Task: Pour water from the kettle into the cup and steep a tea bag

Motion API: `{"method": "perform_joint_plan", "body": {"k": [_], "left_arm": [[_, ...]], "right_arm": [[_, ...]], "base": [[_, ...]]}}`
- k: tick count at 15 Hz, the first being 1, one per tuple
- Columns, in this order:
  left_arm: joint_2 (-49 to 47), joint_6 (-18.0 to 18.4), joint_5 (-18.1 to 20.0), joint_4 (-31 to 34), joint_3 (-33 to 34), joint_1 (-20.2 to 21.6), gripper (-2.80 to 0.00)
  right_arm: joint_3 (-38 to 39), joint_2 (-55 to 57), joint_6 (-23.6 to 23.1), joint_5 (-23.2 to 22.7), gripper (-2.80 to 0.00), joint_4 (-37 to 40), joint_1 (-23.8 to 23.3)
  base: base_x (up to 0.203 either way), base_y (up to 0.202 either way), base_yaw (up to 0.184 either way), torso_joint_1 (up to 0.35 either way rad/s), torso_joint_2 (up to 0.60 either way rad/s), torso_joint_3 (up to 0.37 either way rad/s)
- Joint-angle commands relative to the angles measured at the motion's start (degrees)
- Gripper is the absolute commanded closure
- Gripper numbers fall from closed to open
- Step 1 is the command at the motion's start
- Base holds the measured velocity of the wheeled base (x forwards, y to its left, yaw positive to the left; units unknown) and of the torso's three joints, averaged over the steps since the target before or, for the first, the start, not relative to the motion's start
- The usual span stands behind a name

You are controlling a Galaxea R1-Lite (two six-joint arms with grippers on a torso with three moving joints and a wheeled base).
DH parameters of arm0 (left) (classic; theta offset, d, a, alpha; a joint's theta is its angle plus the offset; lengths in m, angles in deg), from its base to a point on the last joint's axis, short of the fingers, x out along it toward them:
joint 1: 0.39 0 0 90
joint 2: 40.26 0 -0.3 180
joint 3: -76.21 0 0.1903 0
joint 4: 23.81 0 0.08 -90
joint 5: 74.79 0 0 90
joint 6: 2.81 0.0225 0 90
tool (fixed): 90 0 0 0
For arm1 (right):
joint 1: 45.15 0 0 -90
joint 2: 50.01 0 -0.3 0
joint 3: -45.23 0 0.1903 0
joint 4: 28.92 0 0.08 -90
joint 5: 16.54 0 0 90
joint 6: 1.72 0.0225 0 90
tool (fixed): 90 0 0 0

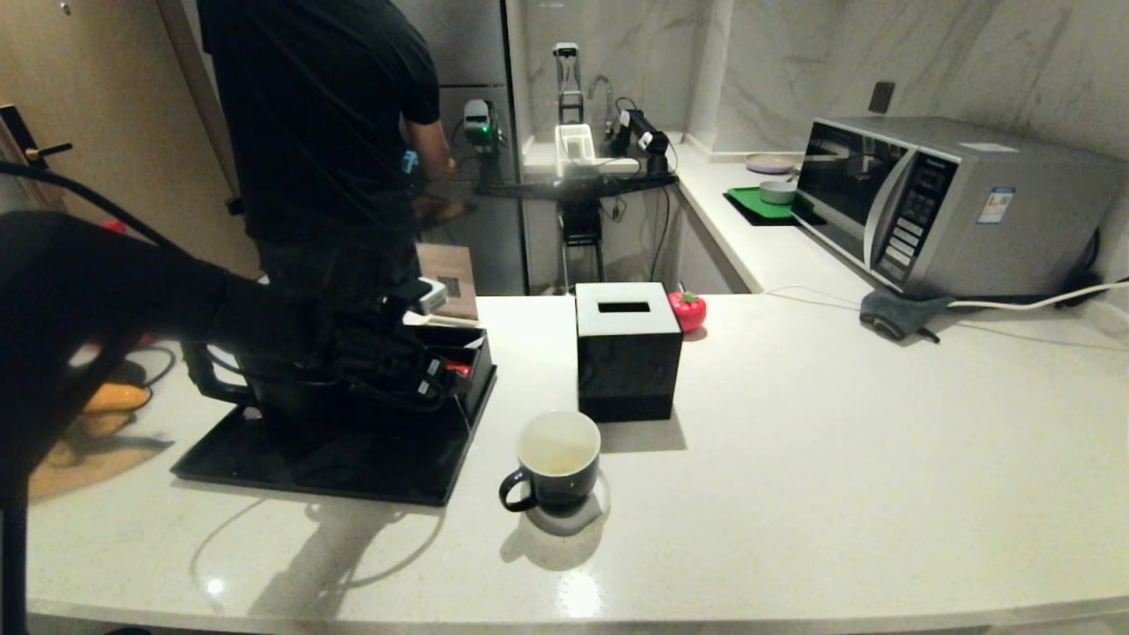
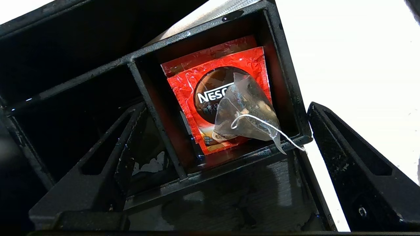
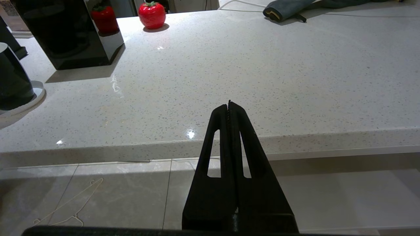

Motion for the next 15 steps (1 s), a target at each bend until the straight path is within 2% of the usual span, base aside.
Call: {"method": "perform_joint_plan", "body": {"k": [1,3,4,15], "left_arm": [[-0.3,0.1,0.0,0.0,0.0,0.0,-2.80],[-0.3,0.1,0.0,0.0,-0.1,0.0,-2.80],[-0.3,0.2,0.0,0.0,-0.1,0.0,0.00],[-0.2,0.1,0.1,0.2,-1.1,0.0,0.00]], "right_arm": [[0.0,0.1,0.0,0.0,0.00,-0.1,0.0],[0.0,0.1,0.0,0.0,0.00,-0.1,0.0],[0.0,0.1,0.0,0.0,0.00,-0.1,0.0],[0.0,0.1,0.0,0.0,0.00,-0.1,0.0]], "base": [[0.000,0.000,0.000,0.000,0.00,0.000],[0.000,0.000,0.000,0.000,0.00,0.000],[0.000,0.000,0.000,0.000,0.00,0.000],[0.000,0.000,0.000,0.000,0.00,0.000]]}}
